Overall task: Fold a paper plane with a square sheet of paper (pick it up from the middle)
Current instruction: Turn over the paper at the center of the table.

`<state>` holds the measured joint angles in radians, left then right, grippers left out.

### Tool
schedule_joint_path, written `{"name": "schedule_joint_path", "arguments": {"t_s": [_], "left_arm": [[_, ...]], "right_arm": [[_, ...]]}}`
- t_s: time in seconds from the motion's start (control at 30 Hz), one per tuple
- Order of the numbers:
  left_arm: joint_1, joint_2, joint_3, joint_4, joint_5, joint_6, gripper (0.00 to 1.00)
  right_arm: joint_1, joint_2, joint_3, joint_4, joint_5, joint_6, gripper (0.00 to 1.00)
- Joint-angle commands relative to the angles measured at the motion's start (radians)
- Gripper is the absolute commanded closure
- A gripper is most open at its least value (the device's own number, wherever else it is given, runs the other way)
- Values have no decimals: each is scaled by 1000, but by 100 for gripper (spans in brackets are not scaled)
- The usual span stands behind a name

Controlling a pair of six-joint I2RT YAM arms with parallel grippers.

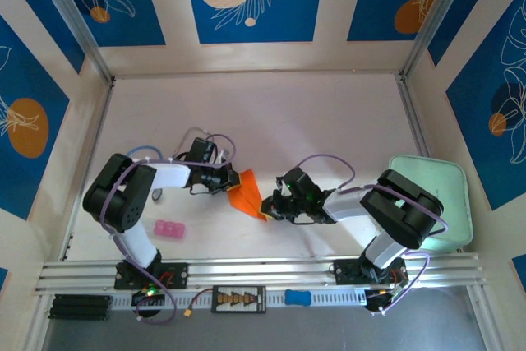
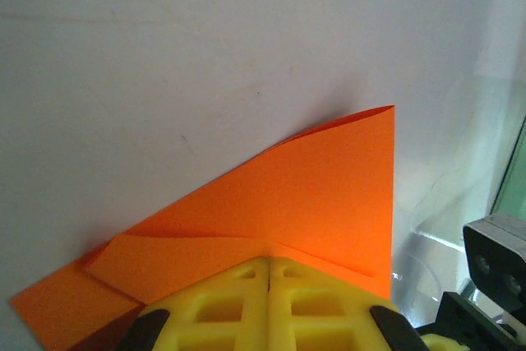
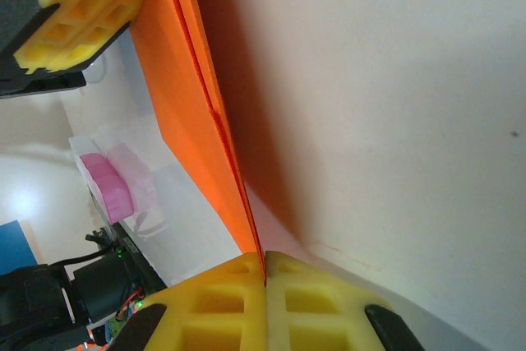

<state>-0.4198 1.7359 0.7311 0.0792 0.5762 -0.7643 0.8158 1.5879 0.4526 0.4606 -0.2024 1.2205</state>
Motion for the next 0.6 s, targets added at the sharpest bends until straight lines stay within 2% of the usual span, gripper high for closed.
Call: {"name": "schedule_joint_path", "arguments": {"t_s": [0.0,0.33,0.57], "left_arm": [[63,44,-7,-31,-89,57,96],[115,48,4,-15,-62,94,94],[137,48,13,-22,-82,97,94]], "right_arm": [[1,3,1,-48,-35,6,100],[-3,-5,-9,-50,-43,7,100],[-6,-14,-16,-51,-49,7,100]]}}
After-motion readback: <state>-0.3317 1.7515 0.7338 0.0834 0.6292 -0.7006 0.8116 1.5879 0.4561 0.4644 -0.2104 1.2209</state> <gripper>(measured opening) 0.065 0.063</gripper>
